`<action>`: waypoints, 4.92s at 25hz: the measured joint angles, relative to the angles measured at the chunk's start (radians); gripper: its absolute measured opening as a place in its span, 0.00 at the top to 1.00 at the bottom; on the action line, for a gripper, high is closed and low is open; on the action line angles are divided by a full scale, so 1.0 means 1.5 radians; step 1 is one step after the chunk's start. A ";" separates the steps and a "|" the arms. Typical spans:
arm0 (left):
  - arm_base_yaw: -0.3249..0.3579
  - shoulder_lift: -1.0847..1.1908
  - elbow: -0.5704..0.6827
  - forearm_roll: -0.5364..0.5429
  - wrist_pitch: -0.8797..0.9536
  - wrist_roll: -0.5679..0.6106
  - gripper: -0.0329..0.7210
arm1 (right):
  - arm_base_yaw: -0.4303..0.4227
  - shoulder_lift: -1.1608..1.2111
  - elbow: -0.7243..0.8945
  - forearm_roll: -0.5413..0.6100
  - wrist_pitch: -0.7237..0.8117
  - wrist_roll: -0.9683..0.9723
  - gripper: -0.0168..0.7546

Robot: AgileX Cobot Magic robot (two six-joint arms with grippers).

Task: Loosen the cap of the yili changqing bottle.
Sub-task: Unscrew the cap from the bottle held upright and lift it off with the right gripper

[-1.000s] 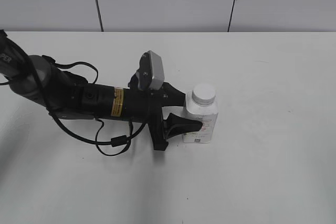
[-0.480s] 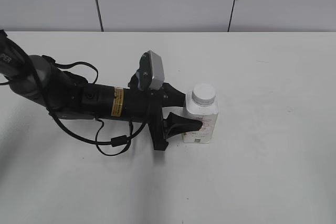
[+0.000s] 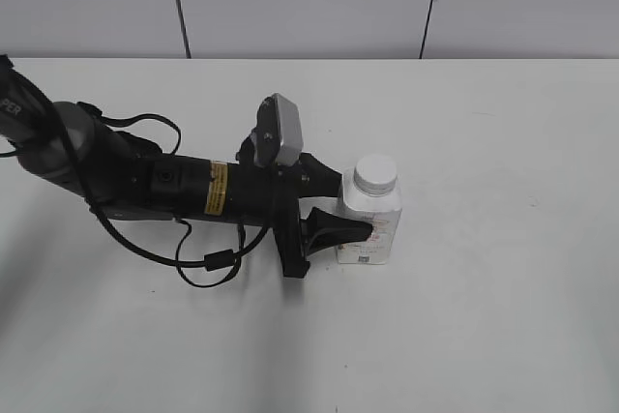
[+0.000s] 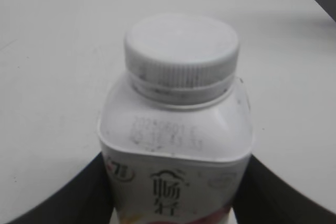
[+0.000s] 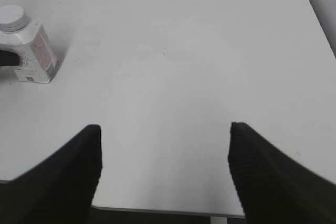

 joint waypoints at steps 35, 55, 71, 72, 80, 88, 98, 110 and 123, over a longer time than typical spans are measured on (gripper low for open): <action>0.000 0.000 0.000 0.002 -0.001 0.000 0.43 | 0.000 0.797 -0.353 0.023 0.030 0.031 0.48; 0.000 0.000 0.000 0.002 -0.002 -0.001 0.43 | 0.000 1.114 -0.566 0.049 0.078 0.035 0.42; 0.000 0.000 0.000 0.002 -0.002 -0.001 0.43 | 0.111 1.216 -0.679 0.102 0.081 0.118 0.42; 0.000 0.000 0.000 0.002 -0.002 -0.001 0.43 | 0.128 1.219 -0.683 0.102 0.081 0.130 0.42; 0.000 0.000 0.000 0.002 -0.002 -0.001 0.43 | 0.236 1.266 -0.730 0.102 0.082 0.194 0.42; 0.000 0.000 0.000 0.002 -0.002 -0.001 0.43 | 0.286 1.320 -0.777 0.104 0.082 0.221 0.42; 0.000 0.000 0.000 0.002 -0.002 -0.001 0.43 | 0.286 1.345 -0.777 0.113 0.082 0.234 0.34; 0.000 0.000 0.000 0.002 -0.001 -0.001 0.43 | 0.286 1.347 -0.710 0.116 0.081 0.236 0.27; 0.000 0.000 0.000 0.002 -0.001 -0.001 0.43 | 0.286 1.344 -0.725 0.129 0.082 0.237 0.33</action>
